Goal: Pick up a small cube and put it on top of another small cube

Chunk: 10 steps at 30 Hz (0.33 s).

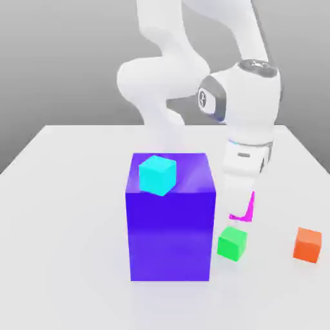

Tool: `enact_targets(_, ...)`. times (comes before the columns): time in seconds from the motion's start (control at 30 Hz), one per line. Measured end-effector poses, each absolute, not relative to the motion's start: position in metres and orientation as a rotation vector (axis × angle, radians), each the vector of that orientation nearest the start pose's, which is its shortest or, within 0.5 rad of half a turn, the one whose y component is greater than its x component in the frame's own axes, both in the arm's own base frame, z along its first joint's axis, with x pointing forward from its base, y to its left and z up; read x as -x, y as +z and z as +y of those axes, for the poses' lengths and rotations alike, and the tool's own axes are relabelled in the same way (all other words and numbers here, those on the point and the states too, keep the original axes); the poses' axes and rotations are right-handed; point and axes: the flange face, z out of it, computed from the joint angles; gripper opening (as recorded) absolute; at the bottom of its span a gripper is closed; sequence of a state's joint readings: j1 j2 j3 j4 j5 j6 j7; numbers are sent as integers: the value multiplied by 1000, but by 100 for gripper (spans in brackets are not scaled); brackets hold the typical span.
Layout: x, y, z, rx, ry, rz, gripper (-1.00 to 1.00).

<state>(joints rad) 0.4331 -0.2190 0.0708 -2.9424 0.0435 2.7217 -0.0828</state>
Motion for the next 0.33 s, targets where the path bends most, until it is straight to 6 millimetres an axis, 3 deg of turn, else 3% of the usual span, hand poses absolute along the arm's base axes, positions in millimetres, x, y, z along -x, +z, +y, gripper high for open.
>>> enact_targets(0.2, -290, 187, 156, 3019, 3, -869, -100)
enact_targets(0.23, -290, 181, 155, 3020, 3, -865, 100)
enact_targets(0.33, -292, 181, 151, 3025, 3, -848, 100)
